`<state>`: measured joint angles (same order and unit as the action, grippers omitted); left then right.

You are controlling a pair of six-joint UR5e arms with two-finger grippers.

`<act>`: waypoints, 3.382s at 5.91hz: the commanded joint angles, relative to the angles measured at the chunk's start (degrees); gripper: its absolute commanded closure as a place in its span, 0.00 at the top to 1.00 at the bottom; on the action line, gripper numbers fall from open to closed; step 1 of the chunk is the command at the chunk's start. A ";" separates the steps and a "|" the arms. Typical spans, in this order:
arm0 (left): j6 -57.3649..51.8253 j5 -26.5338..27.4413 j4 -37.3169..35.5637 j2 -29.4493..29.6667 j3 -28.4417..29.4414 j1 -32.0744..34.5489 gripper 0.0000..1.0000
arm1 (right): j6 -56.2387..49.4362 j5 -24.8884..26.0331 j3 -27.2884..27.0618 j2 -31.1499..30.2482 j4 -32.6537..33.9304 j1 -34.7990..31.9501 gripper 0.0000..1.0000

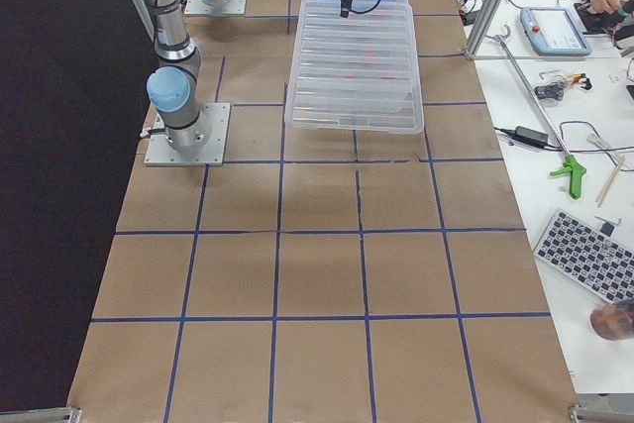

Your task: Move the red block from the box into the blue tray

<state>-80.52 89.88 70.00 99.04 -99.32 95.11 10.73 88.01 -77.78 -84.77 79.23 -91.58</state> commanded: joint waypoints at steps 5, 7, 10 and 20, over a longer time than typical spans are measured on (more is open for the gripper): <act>-1.92 -0.05 -9.71 12.29 -0.53 1.92 0.93 | -0.19 0.41 -0.35 -0.22 0.83 0.00 1.00; -1.66 0.03 -9.88 15.55 -0.44 1.92 0.92 | -0.19 0.50 -0.44 -0.22 0.83 0.00 1.00; -1.66 -0.05 -11.11 17.85 -0.44 2.01 0.91 | -0.19 0.50 -0.44 -0.22 0.83 0.00 1.00; -0.25 0.65 3.84 4.17 7.60 1.31 0.20 | -0.19 0.50 -0.53 -0.22 0.83 0.09 1.00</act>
<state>-81.05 90.27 67.92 105.96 -95.04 96.49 10.55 88.43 -78.31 -84.99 80.07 -91.51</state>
